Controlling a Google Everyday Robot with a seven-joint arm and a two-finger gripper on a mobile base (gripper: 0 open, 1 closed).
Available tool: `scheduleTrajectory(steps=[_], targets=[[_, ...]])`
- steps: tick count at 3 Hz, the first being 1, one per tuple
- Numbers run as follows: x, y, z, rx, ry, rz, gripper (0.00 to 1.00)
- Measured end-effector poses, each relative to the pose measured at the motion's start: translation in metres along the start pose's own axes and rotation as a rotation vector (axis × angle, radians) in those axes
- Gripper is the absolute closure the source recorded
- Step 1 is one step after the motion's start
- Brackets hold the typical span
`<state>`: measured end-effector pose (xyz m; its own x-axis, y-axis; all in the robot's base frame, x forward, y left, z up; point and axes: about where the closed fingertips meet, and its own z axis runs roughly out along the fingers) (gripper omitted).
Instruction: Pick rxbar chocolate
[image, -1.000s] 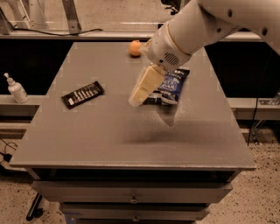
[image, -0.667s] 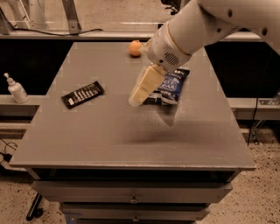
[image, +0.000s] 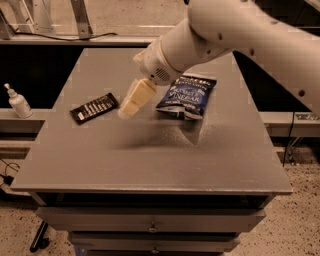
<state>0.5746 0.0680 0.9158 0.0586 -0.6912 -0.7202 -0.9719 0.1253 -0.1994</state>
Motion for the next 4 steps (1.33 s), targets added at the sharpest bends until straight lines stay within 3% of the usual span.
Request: scheduleTrajectory(steps=[2,4], targets=[[-0.011,-0.019,0.082,0.0,-0.056,-0.007,0.0],[-0.003,-0.026,0.124,0.002,-0.063,0.036,0.0]])
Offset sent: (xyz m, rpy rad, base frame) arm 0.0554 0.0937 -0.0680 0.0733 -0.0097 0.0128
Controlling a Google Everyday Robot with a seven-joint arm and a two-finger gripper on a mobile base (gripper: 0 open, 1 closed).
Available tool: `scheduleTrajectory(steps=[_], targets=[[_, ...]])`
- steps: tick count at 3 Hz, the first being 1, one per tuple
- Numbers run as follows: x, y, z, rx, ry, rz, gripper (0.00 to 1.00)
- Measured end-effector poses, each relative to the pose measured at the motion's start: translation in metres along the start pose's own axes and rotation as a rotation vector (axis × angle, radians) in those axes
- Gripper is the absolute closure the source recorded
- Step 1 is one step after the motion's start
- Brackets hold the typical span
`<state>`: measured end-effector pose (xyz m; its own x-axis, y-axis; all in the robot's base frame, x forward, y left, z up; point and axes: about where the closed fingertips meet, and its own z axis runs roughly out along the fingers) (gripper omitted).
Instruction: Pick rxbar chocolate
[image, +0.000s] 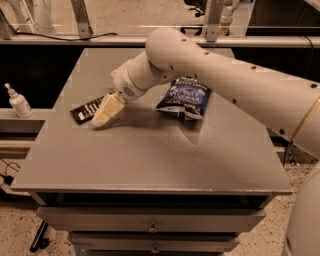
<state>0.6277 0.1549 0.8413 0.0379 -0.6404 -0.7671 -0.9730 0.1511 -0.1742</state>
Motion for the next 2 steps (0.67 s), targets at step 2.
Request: scheduleTrajectory(steps=[2], targets=[[0.0037,-0.003,0.0136,-0.001,-0.007,0.028,0.42]])
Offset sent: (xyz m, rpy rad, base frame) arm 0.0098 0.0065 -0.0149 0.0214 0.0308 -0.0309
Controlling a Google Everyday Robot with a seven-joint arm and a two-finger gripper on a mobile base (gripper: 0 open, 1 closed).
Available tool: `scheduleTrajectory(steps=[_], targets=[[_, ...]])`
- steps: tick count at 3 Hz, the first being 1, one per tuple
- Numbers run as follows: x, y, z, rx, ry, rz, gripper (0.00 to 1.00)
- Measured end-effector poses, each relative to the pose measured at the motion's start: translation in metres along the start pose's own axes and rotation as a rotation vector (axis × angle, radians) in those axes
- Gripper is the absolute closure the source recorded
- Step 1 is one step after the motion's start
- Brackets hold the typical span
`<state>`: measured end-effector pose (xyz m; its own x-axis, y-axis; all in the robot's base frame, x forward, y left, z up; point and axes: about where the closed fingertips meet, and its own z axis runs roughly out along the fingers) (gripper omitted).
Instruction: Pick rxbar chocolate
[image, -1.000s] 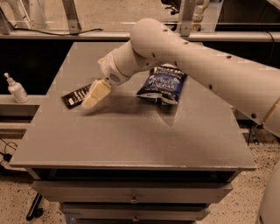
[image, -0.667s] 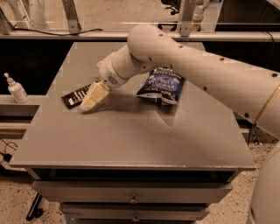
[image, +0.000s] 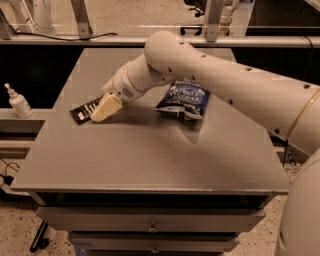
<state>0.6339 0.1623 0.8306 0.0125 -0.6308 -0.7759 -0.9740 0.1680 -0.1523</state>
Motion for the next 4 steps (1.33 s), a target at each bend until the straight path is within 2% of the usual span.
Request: scheduleTrajectory(steps=[2,3,4], targets=[[-0.0005,-0.0002,-0.0001,0.0,-0.001,0.002,0.87],[-0.0007,-0.0003,-0.0003,0.0,-0.001,0.002,1.0],[-0.0011,-0.0004,-0.0005,0.0,-0.001,0.002,1.0]])
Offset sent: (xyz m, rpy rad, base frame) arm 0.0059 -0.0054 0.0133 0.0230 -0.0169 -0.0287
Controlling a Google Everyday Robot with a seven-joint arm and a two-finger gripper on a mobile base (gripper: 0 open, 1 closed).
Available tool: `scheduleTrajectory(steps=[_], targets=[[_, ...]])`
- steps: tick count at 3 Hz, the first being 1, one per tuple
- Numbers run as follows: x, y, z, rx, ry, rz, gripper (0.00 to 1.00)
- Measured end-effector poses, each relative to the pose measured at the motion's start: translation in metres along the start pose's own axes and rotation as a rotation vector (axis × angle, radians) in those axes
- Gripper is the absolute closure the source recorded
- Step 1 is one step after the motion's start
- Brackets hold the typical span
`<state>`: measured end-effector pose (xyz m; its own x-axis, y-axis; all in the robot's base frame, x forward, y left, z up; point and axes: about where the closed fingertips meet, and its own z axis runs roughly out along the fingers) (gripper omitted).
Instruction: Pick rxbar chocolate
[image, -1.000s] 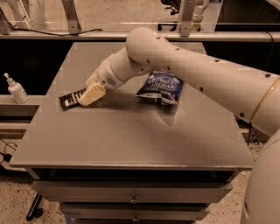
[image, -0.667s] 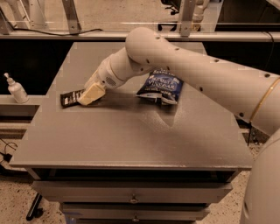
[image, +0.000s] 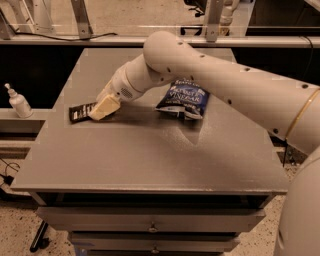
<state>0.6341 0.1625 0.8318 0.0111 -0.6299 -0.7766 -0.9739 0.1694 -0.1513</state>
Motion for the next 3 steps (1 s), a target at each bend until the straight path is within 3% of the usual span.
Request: scheduleTrajectory(steps=[2,3], targets=[[0.0,0.0,0.0,0.0,0.0,0.0,1.0],[-0.043,-0.011,-0.031,0.036,-0.127,-0.004,1.0]])
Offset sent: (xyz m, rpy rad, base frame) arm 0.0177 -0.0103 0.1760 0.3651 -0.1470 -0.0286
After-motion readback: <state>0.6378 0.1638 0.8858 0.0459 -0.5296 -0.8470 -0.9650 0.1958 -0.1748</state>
